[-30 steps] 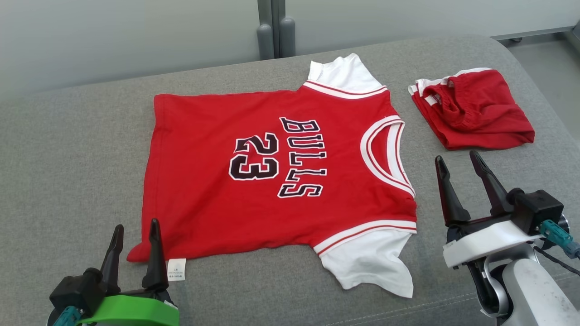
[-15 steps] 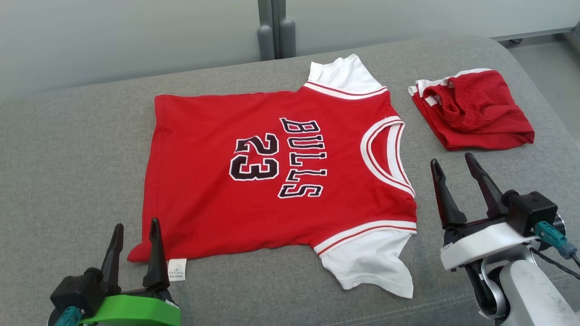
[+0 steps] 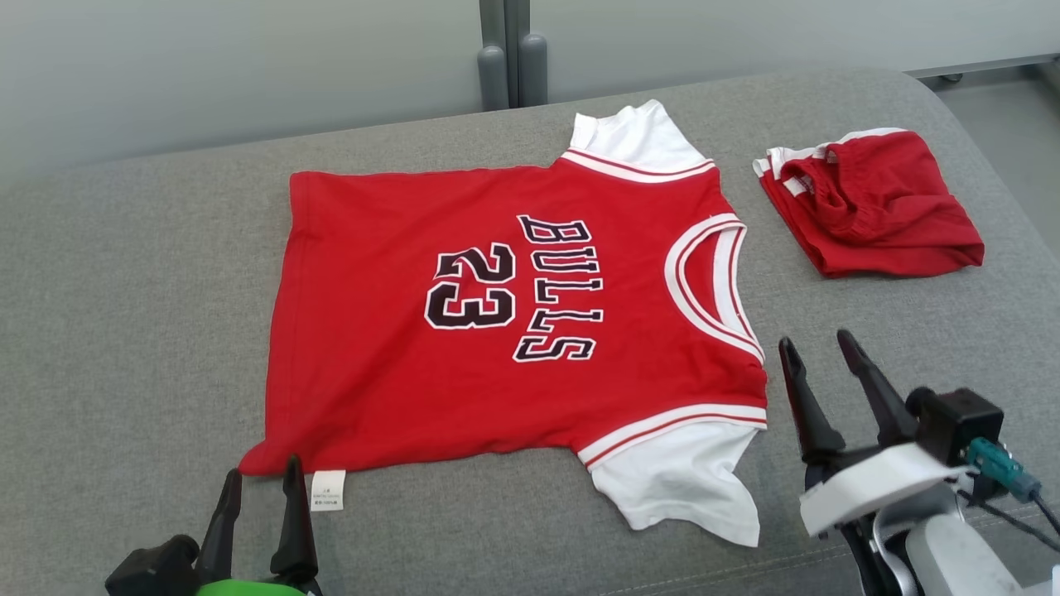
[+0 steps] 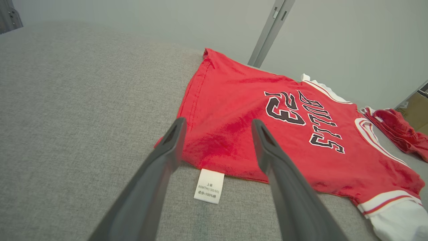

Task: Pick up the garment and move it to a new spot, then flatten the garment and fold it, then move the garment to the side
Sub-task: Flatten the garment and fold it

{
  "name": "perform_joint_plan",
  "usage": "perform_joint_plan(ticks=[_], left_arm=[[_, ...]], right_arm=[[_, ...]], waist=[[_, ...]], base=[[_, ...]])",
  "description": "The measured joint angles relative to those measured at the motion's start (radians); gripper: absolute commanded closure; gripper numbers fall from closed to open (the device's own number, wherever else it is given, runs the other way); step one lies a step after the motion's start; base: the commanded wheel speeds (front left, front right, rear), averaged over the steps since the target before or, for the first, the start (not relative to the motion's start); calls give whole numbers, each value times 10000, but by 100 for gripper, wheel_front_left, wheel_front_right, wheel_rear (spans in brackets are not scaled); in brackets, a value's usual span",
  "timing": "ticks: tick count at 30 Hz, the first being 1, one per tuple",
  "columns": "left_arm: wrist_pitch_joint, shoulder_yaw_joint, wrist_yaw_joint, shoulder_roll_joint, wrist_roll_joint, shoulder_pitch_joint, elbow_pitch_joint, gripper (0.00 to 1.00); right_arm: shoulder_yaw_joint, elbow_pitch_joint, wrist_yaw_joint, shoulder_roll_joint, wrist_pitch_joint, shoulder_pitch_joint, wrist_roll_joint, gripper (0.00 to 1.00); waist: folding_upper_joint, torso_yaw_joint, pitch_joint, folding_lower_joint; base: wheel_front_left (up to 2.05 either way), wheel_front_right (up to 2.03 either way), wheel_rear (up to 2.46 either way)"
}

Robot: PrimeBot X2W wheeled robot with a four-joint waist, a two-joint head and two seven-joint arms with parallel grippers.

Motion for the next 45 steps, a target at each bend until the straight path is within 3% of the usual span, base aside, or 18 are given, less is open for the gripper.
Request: perform_joint_plan(ticks=[12,21,28,29,31,33,34,39,45], left_arm=[[665,389,38,6,-2928,-35,756,0],[1191,696,52,-2,-4867,-883,1279,0],[1241,874,88,-8,-5507,-1314,1716,0],[1241,880,90,-10,-5572,-1386,1778,13],[1239,905,88,-12,-5622,-1475,1858,55],[1221,920,88,-12,-5670,-1504,1906,78],[1198,936,86,-13,-5716,-1518,1925,100],[989,991,58,-15,-5749,-1718,2034,100],[690,980,-115,-21,-5764,-1866,1848,100]], right_arm=[[516,1047,612,709,242,1337,1801,0],[1014,1244,704,690,341,1325,1994,0],[1206,1396,786,616,336,1154,2092,0],[1233,1442,790,575,336,1154,2102,0],[1290,1515,790,523,336,1154,2192,0],[1400,1580,790,514,336,1154,2270,0],[1453,1599,792,514,337,1154,2330,0],[1787,1664,792,516,345,1158,2838,0],[2374,1488,792,554,460,1214,4335,0]], waist=[[0,-47,457,0],[0,-308,819,0],[0,-462,1040,0],[0,-467,1052,0],[0,-468,1068,0],[1,-466,1086,0],[0,-464,1097,0],[0,-444,1158,0],[0,-377,1328,0]], base=[[0,0,0],[0,0,0],[0,0,0],[0,0,0],[0,0,0],[0,0,0],[0,0,0],[0,0,0],[0,0,0]])
